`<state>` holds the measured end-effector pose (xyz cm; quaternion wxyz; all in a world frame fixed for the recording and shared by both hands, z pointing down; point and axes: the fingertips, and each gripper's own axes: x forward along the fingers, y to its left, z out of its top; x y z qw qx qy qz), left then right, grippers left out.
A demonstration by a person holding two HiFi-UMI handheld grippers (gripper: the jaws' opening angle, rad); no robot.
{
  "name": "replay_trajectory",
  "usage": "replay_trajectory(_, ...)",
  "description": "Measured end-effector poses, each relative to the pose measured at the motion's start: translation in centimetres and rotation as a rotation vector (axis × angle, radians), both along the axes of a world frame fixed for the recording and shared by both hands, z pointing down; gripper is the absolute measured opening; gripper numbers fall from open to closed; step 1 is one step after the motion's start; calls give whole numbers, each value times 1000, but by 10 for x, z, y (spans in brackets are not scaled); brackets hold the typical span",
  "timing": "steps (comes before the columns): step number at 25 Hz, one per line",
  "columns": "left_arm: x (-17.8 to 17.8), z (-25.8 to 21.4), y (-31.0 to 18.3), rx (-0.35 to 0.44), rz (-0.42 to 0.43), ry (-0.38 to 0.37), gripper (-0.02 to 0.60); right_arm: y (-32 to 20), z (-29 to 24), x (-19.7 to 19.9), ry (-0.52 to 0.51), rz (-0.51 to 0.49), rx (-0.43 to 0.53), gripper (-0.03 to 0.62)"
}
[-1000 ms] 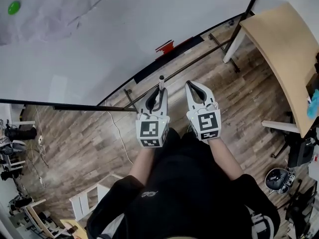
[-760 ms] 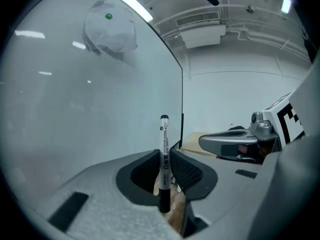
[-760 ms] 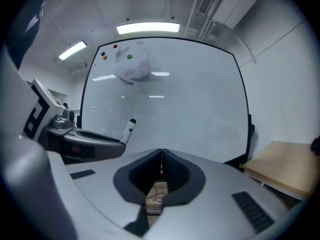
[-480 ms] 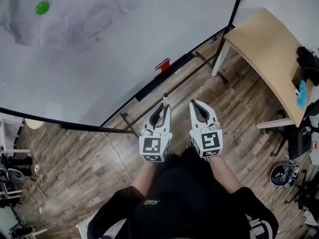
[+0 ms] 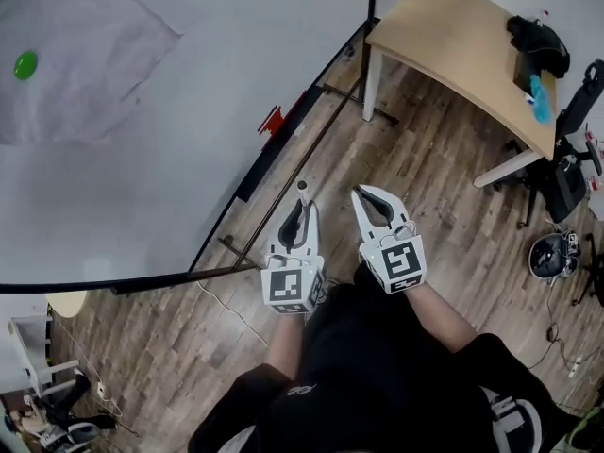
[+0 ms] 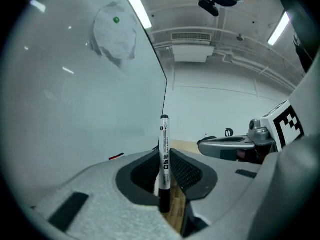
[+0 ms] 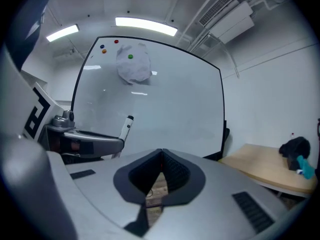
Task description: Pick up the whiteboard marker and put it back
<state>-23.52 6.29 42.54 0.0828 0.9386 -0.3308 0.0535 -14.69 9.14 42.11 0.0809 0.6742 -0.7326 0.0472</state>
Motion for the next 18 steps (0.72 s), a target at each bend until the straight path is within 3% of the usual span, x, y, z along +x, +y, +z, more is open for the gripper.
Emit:
replay_trajectory(8,43,-3,-1,22,102,-13,67,2,3,32,-7,85,2,3)
replay_trajectory(18,123,-10,-62,28,100,-28,67,-60,-13,117,0,80,31,3)
